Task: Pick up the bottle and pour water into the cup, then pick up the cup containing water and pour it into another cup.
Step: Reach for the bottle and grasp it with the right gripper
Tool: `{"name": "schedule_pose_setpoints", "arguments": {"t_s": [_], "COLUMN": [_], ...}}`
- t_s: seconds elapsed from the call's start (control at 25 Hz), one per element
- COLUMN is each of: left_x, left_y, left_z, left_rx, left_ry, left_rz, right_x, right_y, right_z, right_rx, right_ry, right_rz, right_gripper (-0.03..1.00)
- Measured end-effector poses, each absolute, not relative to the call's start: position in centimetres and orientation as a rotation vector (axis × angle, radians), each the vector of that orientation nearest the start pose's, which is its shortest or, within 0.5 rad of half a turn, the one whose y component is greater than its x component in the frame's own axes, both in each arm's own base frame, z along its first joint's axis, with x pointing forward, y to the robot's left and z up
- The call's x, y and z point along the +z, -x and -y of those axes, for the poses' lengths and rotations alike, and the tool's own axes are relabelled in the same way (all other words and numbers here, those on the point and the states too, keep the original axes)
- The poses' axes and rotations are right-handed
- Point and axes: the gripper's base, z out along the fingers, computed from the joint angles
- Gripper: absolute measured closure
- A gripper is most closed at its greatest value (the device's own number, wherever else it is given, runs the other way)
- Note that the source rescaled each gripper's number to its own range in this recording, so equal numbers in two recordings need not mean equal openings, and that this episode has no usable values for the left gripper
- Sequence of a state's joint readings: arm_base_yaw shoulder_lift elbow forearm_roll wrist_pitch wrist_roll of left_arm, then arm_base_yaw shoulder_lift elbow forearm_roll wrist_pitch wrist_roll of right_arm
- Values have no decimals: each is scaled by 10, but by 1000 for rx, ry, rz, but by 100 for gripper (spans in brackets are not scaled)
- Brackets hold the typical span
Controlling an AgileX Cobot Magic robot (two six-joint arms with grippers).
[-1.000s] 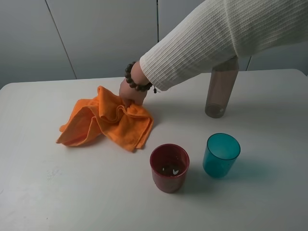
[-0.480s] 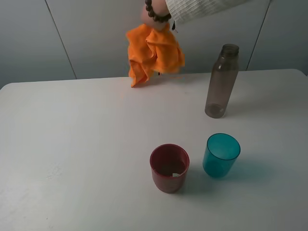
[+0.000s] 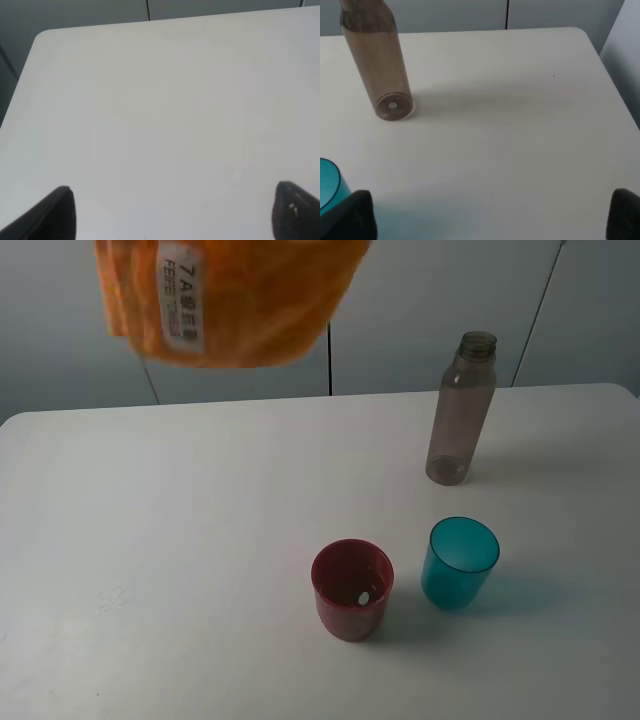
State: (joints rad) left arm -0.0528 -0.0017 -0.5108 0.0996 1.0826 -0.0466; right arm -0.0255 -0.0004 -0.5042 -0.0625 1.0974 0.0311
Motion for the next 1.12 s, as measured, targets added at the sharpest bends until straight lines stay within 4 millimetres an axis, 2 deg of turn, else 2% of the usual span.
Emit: {"name": "schedule_pose_setpoints", "arguments": {"t_s": [1.12], "left_x": [279], "left_y": [7], "left_z": [-8], "left_rx": [57], "left_ry": [0], "left_rz": [-2050], "right_x": [276], "right_y": [7], "right_z": [5], "right_rx": [-72], "right_ry": [-66], "right_rz": [-2074], "right_gripper": [-3]}}
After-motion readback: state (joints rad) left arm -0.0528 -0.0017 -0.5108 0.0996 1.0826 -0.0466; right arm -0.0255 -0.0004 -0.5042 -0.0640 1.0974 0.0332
